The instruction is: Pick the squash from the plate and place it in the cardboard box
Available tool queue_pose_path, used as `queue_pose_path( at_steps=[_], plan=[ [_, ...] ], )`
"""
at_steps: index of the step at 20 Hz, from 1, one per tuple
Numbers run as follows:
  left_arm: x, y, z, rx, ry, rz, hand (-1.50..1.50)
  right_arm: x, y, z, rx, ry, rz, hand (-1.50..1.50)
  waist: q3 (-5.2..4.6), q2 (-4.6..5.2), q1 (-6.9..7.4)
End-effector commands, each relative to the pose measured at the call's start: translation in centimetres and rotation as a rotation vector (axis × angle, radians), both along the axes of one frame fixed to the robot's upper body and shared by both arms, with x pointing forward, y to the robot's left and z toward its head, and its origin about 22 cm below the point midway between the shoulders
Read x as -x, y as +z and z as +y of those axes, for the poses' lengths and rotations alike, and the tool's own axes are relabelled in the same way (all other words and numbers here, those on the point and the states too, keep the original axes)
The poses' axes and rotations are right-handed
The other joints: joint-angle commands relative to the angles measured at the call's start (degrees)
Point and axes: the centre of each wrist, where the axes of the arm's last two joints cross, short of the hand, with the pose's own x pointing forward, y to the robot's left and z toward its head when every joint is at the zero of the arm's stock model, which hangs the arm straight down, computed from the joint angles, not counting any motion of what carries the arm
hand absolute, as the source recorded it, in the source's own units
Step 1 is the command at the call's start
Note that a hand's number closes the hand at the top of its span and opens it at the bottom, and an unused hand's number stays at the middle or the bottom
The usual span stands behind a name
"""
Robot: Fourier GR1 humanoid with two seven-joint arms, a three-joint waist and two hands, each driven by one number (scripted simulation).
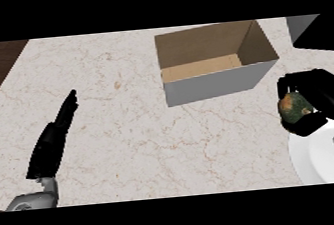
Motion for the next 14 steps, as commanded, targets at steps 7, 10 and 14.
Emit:
queue_pose_path(
  at_steps=[7, 10, 14],
  plan=[
    [-1.0, 0.4, -1.8, -0.007, -0.061, -0.018, 0.00, -6.3, 7.9, -0.9, -0.069, 0.500, -0.106, 1.50, 0.30, 1.31, 2.04],
    [-1.2, 0.3, -2.2, 0.007, -0.054, -0.013, 0.00, -7.6, 8.5, -0.5, -0.285, 0.667, -0.101, 1.50, 0.31, 0.74, 0.56],
    [-1.4, 0.1, -2.7, 0.015, -0.041, -0.009, 0.00, -9.5, 10.1, -0.2, -0.481, 0.837, -0.049, 1.50, 0.12, 0.47, -0.33]
  ],
)
